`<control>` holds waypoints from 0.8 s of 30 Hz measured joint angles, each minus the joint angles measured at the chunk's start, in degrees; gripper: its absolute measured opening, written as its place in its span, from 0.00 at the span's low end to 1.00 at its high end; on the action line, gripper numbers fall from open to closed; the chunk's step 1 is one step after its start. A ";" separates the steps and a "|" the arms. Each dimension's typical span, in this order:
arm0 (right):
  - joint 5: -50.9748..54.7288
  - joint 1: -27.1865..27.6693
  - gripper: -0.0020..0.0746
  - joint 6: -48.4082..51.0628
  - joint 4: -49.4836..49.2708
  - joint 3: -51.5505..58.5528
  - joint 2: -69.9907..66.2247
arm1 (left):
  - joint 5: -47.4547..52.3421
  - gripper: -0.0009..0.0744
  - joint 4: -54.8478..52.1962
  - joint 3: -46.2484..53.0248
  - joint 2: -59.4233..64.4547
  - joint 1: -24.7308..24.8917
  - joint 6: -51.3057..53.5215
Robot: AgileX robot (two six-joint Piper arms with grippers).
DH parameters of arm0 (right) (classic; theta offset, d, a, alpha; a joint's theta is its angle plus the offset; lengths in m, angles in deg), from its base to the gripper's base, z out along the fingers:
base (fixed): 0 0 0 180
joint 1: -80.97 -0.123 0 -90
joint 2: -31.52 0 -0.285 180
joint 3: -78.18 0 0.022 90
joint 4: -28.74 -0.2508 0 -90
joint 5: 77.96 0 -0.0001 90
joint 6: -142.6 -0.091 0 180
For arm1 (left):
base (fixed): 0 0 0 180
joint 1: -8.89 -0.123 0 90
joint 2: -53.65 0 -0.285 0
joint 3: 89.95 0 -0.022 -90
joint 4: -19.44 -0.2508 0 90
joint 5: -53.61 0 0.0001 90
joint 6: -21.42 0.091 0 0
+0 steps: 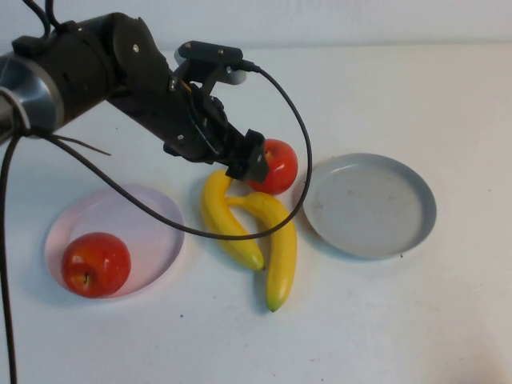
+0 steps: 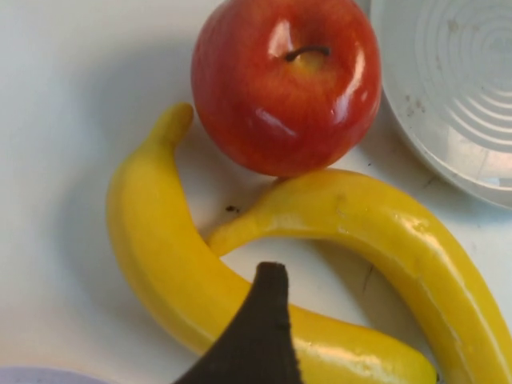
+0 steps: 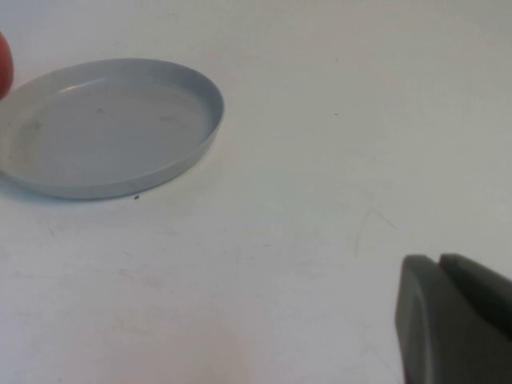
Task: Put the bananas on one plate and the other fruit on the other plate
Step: Put one type of fruit in the left plate
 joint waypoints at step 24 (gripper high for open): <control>0.00 0.00 0.00 0.00 0.00 0.00 0.00 | 1.58 0.90 -5.38 -17.04 12.11 1.65 0.82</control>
